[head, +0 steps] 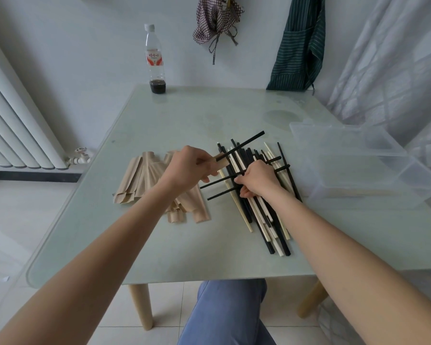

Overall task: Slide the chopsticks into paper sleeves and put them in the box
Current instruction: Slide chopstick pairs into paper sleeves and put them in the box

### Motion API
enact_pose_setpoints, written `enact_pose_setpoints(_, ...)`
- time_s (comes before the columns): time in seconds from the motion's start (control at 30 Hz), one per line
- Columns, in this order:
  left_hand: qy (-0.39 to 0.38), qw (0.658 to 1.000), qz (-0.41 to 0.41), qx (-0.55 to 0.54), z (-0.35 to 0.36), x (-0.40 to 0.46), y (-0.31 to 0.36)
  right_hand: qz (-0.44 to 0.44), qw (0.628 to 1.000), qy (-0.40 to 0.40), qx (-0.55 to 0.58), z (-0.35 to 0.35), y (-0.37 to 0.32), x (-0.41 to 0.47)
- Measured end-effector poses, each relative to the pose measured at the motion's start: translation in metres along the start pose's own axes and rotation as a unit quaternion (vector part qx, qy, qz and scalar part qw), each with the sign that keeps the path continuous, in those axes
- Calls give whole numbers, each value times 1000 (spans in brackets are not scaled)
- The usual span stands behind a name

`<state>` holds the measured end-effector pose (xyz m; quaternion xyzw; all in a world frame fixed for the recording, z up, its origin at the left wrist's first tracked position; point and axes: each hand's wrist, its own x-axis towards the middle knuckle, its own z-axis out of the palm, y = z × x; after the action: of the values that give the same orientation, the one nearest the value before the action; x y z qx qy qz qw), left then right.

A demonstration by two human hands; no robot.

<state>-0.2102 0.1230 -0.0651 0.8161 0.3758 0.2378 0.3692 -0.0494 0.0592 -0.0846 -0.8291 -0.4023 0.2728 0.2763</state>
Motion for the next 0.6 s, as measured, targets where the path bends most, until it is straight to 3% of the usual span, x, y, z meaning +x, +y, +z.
enact_pose_setpoints(0.17,12,1000,-15,0,-5,-2,-3,-10,997,41,72,-2,2,-8)
enact_pose_setpoints(0.23,22,999,-27,-9,-9,-1,-5,-25,986,55,156,-5,2,-9)
enact_pose_setpoints(0.37,18,999,-43,-1,-14,-3,-6,-48,928,40,366,-7,-5,-9)
enact_pose_setpoints(0.6,0,999,-48,18,-11,-8,-2,-57,847,91,521,-9,-11,-10)
